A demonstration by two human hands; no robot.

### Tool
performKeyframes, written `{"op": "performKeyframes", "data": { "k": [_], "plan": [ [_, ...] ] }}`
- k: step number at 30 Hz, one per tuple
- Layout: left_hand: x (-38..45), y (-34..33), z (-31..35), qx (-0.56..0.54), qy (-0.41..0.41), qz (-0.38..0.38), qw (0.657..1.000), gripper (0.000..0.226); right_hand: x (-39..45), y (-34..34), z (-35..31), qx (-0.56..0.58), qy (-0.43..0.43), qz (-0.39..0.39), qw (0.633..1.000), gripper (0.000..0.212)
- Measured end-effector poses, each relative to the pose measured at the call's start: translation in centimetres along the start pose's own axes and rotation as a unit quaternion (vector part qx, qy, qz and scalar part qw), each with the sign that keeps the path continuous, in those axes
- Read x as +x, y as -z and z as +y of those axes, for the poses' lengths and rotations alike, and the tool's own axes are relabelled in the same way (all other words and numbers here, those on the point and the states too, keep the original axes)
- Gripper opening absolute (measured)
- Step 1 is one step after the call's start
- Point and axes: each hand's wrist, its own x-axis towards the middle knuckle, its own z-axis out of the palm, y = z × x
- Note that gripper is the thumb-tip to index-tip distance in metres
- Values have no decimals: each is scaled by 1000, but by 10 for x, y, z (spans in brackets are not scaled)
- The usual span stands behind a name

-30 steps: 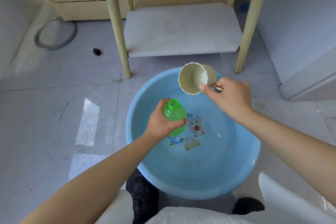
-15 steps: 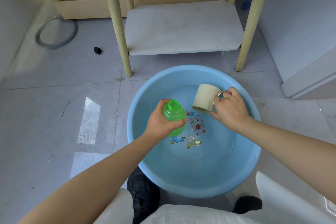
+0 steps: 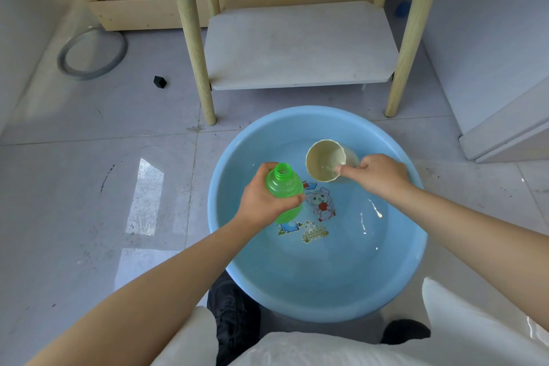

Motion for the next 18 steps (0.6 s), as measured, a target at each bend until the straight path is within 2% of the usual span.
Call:
{"op": "performKeyframes", "data": {
  "k": [3, 5, 7, 12, 18],
  "plan": [
    [0, -1, 0, 5, -3, -4, 1000, 58, -8, 8, -2, 159, -25, -8, 987, 54],
    [0, -2, 1, 10, -5, -5, 1000, 59, -14, 12, -5, 207, -9, 2, 978, 52],
    [0, -3, 2, 14, -7, -7, 1000, 59, -20, 16, -11, 207, 28, 29, 978, 51],
    [0, -4, 5, 22, -14, -11, 1000, 60, -32, 18, -26, 184, 153, 162, 957, 51],
    [1, -5, 6, 22, -16, -10, 1000, 60, -30, 18, -36, 63, 281, 294, 911, 48]
  ]
}}
